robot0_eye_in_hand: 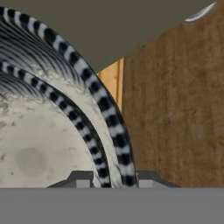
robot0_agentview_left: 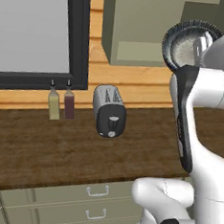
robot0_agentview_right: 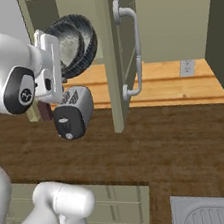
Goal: Pick up the bowls on the counter and stack them on top of one another in the open cabinet. Place the smaller bowl on top of the larger bowl.
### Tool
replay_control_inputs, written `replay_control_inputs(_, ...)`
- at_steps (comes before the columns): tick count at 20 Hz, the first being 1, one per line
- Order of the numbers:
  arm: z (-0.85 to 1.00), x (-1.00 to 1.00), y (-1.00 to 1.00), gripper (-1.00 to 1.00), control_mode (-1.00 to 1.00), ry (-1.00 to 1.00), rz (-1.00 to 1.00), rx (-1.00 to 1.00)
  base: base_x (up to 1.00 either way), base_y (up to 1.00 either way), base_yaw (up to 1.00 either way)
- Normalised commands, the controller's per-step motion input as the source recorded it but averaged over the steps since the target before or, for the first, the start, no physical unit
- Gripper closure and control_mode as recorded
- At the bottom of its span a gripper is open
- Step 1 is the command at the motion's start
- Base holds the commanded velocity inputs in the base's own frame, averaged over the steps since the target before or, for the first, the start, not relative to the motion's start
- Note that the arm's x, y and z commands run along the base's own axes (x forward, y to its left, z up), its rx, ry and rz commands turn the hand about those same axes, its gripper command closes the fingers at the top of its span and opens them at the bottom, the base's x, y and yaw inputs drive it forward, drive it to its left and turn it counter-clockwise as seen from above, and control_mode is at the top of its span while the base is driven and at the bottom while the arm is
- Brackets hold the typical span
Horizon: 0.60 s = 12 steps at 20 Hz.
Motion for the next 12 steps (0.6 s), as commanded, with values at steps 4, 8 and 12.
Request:
replay_control_inputs(4,0.11,0.64,0.0,1.0,-1.0,0.0,0.0,0.02,0.0,0.0,0.0)
replay_control_inputs(8,0.0,0.57,0.0,1.0,-1.0,-0.06,0.0,0.05,0.0,0.0,0.0)
replay_control_inputs(12,0.0,0.57,0.0,1.0,-1.0,-0.01,0.01,0.09,0.0,0.0,0.0)
